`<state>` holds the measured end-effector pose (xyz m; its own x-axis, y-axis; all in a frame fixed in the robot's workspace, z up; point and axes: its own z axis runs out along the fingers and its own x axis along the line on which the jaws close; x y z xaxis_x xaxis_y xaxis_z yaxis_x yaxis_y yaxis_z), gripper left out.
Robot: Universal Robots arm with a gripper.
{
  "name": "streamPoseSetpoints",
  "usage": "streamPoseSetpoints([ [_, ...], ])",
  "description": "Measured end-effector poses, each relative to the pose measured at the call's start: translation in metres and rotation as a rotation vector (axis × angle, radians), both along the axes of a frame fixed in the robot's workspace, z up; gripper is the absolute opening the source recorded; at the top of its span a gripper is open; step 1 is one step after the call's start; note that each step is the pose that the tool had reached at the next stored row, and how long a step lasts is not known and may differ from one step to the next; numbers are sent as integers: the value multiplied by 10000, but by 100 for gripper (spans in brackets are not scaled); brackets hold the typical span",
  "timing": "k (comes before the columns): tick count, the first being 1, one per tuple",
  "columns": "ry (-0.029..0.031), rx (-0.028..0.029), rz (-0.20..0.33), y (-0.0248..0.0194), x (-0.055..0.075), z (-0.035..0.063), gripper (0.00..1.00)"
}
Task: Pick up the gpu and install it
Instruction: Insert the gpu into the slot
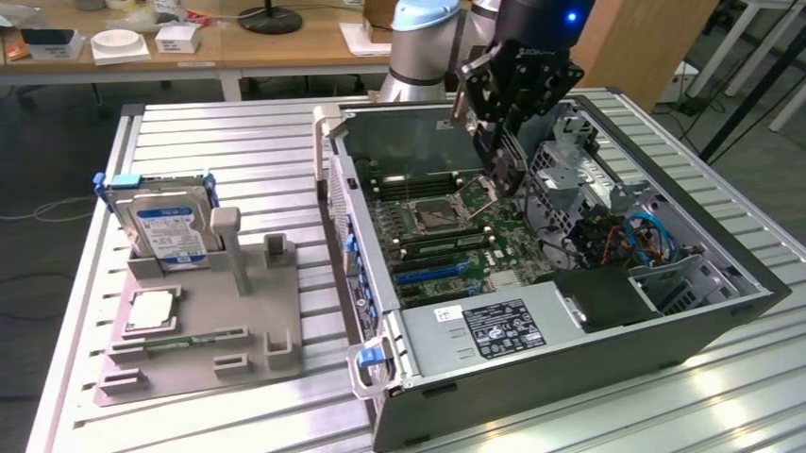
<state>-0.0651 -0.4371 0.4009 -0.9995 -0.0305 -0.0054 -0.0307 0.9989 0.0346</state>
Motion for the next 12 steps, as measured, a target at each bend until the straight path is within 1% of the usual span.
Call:
streamPoseSetpoints([
  [2, -1, 1, 80, 1, 1, -2, 26],
  [3, 0, 1, 202, 1, 1, -3, 26],
  [12, 0, 0, 1832, 0, 1, -8, 26],
])
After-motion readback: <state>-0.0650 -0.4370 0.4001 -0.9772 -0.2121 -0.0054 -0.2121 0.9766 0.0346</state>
